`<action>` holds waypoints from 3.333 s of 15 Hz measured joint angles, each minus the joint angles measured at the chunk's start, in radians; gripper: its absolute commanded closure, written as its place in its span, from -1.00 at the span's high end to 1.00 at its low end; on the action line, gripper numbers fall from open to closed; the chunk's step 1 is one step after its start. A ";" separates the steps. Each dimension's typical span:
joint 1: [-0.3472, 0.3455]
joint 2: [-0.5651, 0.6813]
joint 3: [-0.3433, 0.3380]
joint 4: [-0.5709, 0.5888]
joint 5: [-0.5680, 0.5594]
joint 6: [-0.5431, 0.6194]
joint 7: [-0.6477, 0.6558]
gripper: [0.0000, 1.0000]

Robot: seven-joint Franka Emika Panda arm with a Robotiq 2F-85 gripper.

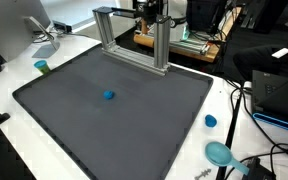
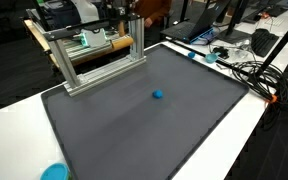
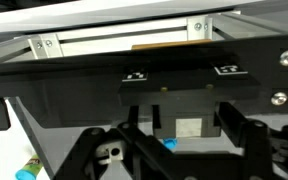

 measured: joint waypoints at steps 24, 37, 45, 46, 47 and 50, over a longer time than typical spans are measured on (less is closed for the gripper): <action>0.011 -0.059 0.020 -0.034 0.000 -0.001 -0.070 0.55; 0.017 -0.028 0.004 -0.033 0.000 -0.001 -0.155 -0.05; 0.015 -0.027 -0.011 -0.029 0.008 -0.003 -0.171 -0.29; 0.015 -0.027 -0.011 -0.029 0.008 -0.003 -0.173 -0.29; 0.016 -0.027 -0.012 -0.029 0.009 -0.003 -0.174 -0.29; 0.016 -0.028 -0.012 -0.029 0.008 0.000 -0.177 -0.29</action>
